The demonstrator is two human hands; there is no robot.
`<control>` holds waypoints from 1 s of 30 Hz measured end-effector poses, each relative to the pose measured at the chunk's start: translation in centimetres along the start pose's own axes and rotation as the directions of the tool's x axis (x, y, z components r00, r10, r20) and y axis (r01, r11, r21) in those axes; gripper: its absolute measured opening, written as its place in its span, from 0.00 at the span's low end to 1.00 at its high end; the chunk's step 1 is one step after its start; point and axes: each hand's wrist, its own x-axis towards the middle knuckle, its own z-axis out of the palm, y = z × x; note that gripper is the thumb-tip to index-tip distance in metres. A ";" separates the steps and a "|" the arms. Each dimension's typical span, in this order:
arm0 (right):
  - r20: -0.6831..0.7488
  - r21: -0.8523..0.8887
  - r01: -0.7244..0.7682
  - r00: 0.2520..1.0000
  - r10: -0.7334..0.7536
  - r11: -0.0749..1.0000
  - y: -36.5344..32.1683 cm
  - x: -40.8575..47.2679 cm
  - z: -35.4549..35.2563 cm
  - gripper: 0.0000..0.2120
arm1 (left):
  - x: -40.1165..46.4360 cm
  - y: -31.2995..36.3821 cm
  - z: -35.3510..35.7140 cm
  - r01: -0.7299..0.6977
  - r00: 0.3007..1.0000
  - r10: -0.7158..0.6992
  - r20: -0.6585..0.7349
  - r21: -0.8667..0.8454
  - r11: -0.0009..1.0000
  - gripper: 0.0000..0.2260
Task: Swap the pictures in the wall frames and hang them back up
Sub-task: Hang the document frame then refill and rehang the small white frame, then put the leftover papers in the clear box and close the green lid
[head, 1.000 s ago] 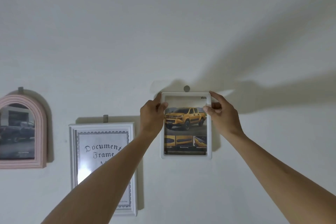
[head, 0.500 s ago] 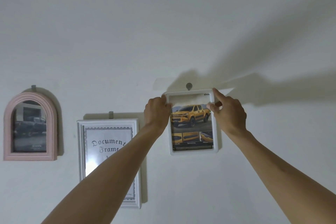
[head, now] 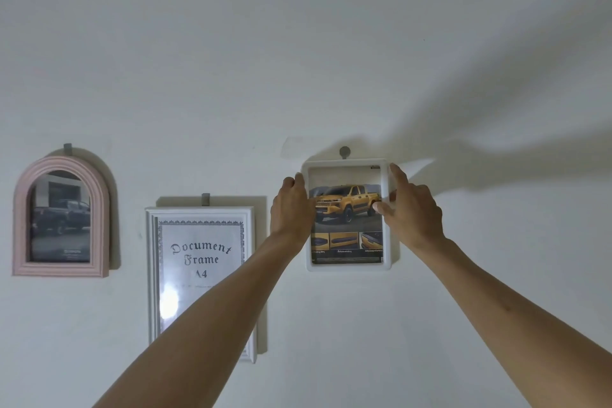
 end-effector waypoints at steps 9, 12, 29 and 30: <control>0.093 0.005 -0.024 0.995 0.024 1.000 0.8 -2.1 -0.4 0.38 | -1.8 -0.3 0.0 0.044 0.998 -0.041 0.054 -0.061 0.997 0.16; 0.117 0.009 -0.051 0.992 0.049 0.999 1.8 -3.1 -0.3 0.39 | -2.9 -0.9 0.2 0.059 0.996 -0.052 0.066 -0.094 0.994 0.17; 0.342 -0.042 -0.285 0.896 0.282 0.958 8.6 -17.7 4.8 0.36 | -21.0 -5.7 5.8 0.330 0.918 -0.288 0.274 -0.121 0.936 0.22; 0.371 -0.053 -0.301 0.879 0.299 0.952 9.1 -19.2 5.4 0.36 | -22.6 -6.2 6.3 0.357 0.898 -0.313 0.309 -0.099 0.929 0.22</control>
